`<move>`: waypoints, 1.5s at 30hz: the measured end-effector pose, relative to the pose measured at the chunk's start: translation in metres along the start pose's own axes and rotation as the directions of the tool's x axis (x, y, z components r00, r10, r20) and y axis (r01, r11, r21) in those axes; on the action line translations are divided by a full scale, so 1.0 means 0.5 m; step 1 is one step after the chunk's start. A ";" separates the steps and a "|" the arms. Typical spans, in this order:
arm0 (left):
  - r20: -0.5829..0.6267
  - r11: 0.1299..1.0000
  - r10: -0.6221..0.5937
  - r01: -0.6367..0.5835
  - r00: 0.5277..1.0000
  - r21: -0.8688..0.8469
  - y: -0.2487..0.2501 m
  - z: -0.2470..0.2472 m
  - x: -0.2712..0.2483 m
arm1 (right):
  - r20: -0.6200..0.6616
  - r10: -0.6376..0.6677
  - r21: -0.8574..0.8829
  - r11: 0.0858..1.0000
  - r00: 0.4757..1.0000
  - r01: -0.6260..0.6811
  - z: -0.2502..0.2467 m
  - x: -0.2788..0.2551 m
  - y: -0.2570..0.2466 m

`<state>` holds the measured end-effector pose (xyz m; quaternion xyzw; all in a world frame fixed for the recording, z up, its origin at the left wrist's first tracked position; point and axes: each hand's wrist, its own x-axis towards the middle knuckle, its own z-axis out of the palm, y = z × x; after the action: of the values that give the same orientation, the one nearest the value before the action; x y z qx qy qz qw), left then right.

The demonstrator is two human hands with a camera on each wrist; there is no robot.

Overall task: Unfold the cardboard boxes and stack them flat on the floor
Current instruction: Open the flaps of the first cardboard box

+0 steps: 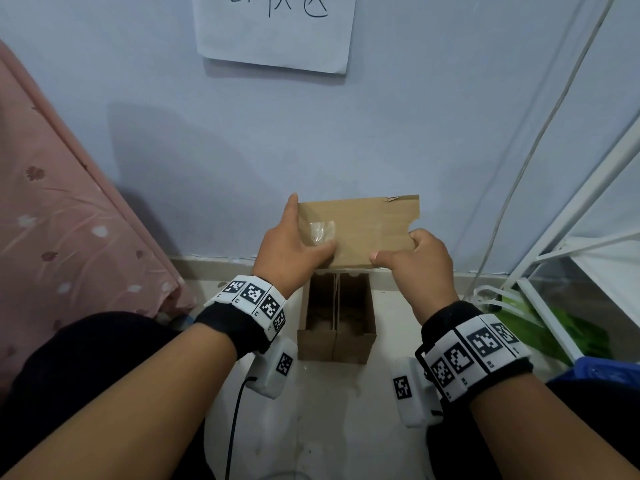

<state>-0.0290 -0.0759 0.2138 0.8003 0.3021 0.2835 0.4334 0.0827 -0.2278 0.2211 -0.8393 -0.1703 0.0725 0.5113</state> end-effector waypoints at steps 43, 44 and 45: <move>0.003 0.990 0.015 -0.015 1.000 0.137 -0.050 0.021 0.013 | 0.017 0.045 -0.039 0.998 0.999 -0.044 0.016 -0.001 0.017; -0.003 0.992 0.007 -0.006 1.000 0.130 -0.050 0.021 0.013 | 0.019 0.040 -0.033 0.999 0.999 -0.039 0.017 -0.002 0.017; -0.010 0.992 0.005 -0.004 1.000 0.124 -0.052 0.022 0.015 | 0.024 0.041 -0.028 0.999 0.999 -0.041 0.018 -0.005 0.016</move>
<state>-0.0224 -0.0646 0.1880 0.8249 0.3195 0.2692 0.3809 0.0794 -0.2247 0.2099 -0.8487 -0.1602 0.0907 0.4959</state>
